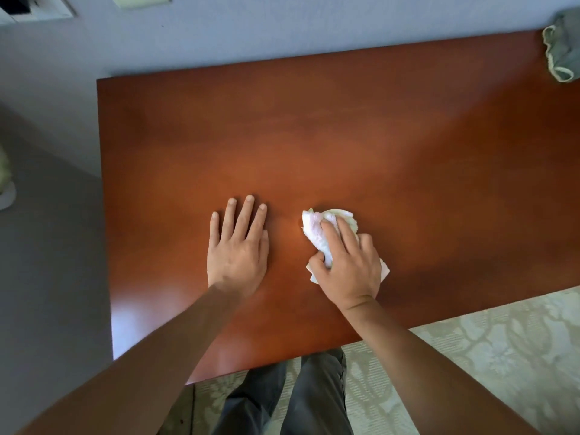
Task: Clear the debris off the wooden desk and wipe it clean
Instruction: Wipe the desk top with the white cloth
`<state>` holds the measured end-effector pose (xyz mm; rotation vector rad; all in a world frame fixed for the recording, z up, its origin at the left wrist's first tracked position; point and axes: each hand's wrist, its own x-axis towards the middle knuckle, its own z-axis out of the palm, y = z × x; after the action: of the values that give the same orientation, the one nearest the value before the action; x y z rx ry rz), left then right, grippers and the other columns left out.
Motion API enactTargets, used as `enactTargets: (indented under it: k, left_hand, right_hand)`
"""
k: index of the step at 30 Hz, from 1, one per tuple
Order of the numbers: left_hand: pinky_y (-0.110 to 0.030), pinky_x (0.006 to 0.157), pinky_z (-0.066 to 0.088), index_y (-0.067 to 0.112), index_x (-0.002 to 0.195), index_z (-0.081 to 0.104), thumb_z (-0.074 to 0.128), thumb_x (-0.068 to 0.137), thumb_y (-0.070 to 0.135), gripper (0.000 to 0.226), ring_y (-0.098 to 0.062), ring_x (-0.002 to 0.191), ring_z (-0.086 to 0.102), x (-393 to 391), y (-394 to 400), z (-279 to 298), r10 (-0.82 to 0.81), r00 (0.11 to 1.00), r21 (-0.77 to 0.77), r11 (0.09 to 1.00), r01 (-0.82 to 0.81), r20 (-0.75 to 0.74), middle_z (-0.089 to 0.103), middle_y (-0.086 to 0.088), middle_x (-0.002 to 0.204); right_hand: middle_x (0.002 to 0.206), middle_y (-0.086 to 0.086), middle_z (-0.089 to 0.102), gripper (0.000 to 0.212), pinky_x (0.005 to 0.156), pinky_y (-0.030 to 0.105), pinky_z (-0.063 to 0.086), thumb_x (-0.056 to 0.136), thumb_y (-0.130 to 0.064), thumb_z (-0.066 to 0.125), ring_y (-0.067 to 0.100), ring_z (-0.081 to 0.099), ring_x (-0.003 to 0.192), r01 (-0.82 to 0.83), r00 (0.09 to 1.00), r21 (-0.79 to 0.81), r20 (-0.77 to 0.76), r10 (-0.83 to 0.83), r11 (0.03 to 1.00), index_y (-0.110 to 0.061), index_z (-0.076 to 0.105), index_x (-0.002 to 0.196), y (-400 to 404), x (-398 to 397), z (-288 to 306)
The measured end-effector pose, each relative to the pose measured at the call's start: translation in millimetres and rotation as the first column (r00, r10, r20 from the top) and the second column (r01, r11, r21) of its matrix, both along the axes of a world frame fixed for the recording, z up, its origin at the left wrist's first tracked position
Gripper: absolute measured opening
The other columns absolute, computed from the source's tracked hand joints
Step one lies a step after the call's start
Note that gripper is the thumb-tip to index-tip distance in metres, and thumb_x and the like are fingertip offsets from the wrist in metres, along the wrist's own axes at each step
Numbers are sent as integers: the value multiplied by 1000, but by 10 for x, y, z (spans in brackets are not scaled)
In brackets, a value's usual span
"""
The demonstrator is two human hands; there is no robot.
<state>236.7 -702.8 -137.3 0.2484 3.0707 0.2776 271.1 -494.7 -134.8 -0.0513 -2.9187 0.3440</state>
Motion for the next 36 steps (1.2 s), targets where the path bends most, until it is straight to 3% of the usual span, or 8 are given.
enactTargets:
  k: [4, 9, 11, 15, 21, 27, 32, 36]
  left_hand:
    - [-54, 129, 8, 28, 165, 21, 26, 107, 43, 60, -26, 161, 3, 521, -21, -9, -2, 999, -40, 999, 4, 51, 13, -1, 174]
    - [-55, 128, 10, 26, 164, 26, 27, 105, 41, 61, -27, 161, 5, 506, -17, -26, -1, 999, -45, 999, 4, 47, 15, -1, 173]
    - [-55, 128, 11, 26, 163, 30, 30, 104, 40, 61, -28, 161, 9, 519, -16, -28, 14, 1000, -21, 1000, -14, 25, 19, -1, 172]
    - [-55, 128, 10, 26, 163, 29, 32, 104, 39, 61, -28, 161, 9, 515, -6, -31, 22, 1000, -14, 1000, -22, 16, 20, -1, 172]
    - [-55, 128, 10, 25, 163, 30, 30, 104, 38, 60, -29, 161, 8, 523, -42, -56, 2, 1000, -6, 1000, -2, 9, 19, -3, 172]
    - [-55, 129, 10, 26, 163, 31, 32, 104, 38, 60, -28, 160, 9, 520, -20, -43, 19, 1000, 11, 1000, -19, -2, 21, -2, 172]
    - [-54, 129, 9, 25, 162, 32, 30, 105, 38, 59, -28, 160, 8, 519, -26, -19, 10, 1000, 26, 1000, -10, 3, 20, -3, 172]
    - [-52, 129, 8, 27, 162, 32, 30, 105, 39, 59, -26, 160, 9, 534, 0, 31, 30, 1000, 23, 999, -30, -5, 21, -1, 172]
  right_hand:
    - [142, -5, 62, 56, 68, 40, 48, 77, -27, 63, 26, 46, 79, -72, 997, -47, -11, 72, 996, -23, 68, 133, -23, 76, 32]
    - [143, 1, 62, 58, 65, 42, 48, 76, -27, 66, 27, 52, 80, -568, 822, -35, 40, 569, 823, -22, 67, 133, 92, 609, 18]
    - [142, -1, 63, 59, 65, 41, 49, 73, -28, 69, 28, 53, 79, -520, 854, 20, 33, 520, 854, -24, 67, 132, 328, 521, 10]
    - [145, -4, 60, 59, 70, 37, 44, 78, -28, 65, 26, 45, 81, 43, 999, -82, 23, -41, 996, -24, 65, 137, 146, 407, 63]
    - [142, 1, 63, 58, 66, 41, 49, 71, -29, 70, 27, 52, 78, -477, 876, -36, 55, 479, 878, -19, 71, 129, -52, 651, 60]
    - [148, -2, 59, 58, 72, 38, 46, 80, -27, 67, 27, 46, 84, 140, 990, -68, -20, -142, 988, -21, 66, 138, 213, 484, 27]
    - [146, 2, 60, 58, 68, 42, 49, 77, -22, 68, 27, 49, 80, -439, 898, -72, 5, 441, 895, -18, 66, 135, -249, 938, 47]
    - [146, -5, 60, 59, 72, 43, 49, 78, -28, 68, 26, 49, 84, -287, 958, -14, 18, 287, 958, -22, 65, 136, 130, 795, 23]
